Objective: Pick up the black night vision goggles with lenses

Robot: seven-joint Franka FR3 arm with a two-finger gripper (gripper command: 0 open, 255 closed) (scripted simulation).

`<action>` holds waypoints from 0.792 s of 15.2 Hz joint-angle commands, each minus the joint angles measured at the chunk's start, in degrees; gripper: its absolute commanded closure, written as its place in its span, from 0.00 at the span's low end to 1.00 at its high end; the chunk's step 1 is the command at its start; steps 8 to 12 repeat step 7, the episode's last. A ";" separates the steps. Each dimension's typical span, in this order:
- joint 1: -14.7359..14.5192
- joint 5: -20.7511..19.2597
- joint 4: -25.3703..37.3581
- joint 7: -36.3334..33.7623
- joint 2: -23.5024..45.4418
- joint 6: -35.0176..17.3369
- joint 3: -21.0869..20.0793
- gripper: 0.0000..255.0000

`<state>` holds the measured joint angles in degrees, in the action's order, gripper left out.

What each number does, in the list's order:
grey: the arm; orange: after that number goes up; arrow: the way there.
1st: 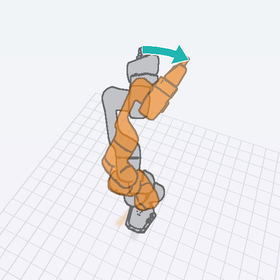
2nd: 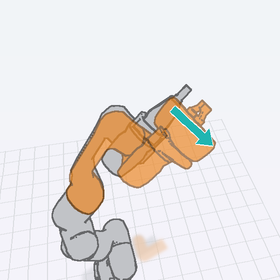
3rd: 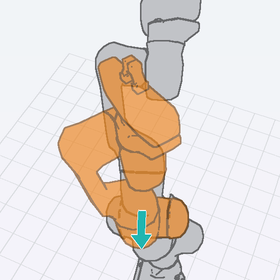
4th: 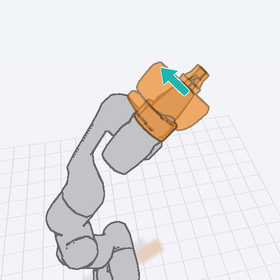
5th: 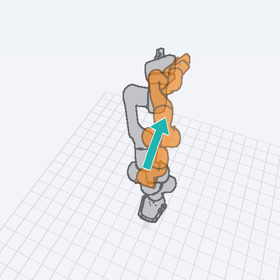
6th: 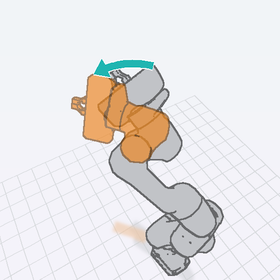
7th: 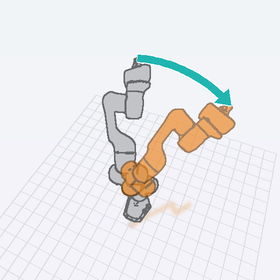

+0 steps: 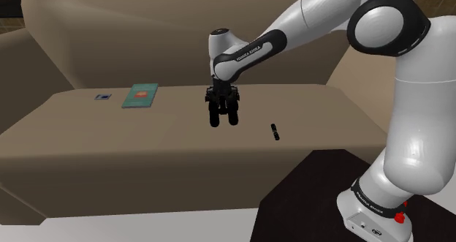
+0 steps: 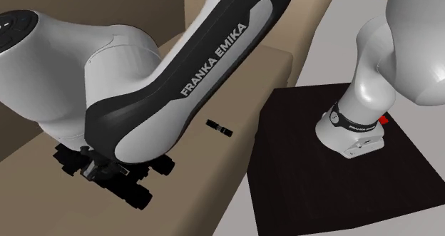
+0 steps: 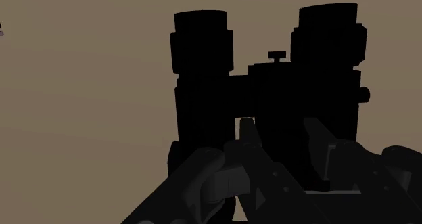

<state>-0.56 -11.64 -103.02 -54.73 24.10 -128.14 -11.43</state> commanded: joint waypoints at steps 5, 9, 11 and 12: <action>0.22 0.87 1.61 0.81 -2.29 3.76 -0.39 1.00; 0.23 0.90 1.65 0.83 -2.34 3.85 -0.39 1.00; 0.23 0.90 1.65 0.83 -2.34 3.85 -0.39 1.00; 0.23 0.90 1.65 0.83 -2.34 3.85 -0.39 1.00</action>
